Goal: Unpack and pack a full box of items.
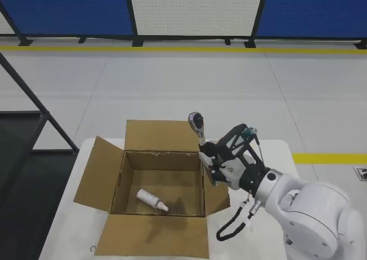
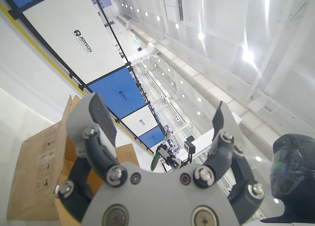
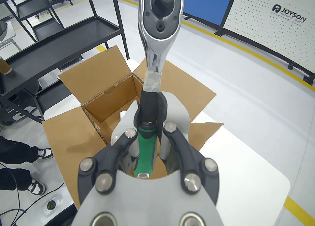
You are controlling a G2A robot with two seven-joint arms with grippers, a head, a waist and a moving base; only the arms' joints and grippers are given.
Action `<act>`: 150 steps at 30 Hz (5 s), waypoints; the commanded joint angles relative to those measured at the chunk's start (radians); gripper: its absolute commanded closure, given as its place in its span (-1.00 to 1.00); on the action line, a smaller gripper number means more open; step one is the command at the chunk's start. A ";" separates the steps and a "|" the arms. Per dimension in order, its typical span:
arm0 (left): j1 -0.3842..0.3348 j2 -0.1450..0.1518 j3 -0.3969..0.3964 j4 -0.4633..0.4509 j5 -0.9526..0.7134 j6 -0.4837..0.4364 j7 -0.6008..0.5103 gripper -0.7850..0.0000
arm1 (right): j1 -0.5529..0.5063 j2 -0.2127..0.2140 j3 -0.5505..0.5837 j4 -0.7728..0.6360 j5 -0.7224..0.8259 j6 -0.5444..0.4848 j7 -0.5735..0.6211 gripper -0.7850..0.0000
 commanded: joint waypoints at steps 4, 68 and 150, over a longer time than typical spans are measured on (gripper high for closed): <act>0.000 0.000 0.000 0.000 0.000 0.000 0.000 -1.00 | 0.000 0.000 0.000 0.000 0.000 0.000 0.000 1.00; 0.030 -0.012 -0.006 -0.002 -0.027 -0.016 0.002 -1.00 | -0.163 0.123 0.396 0.001 -0.076 0.038 0.125 1.00; 0.030 -0.012 -0.006 -0.002 -0.027 -0.016 0.002 -1.00 | -0.249 0.171 0.347 0.135 -0.228 0.051 0.196 1.00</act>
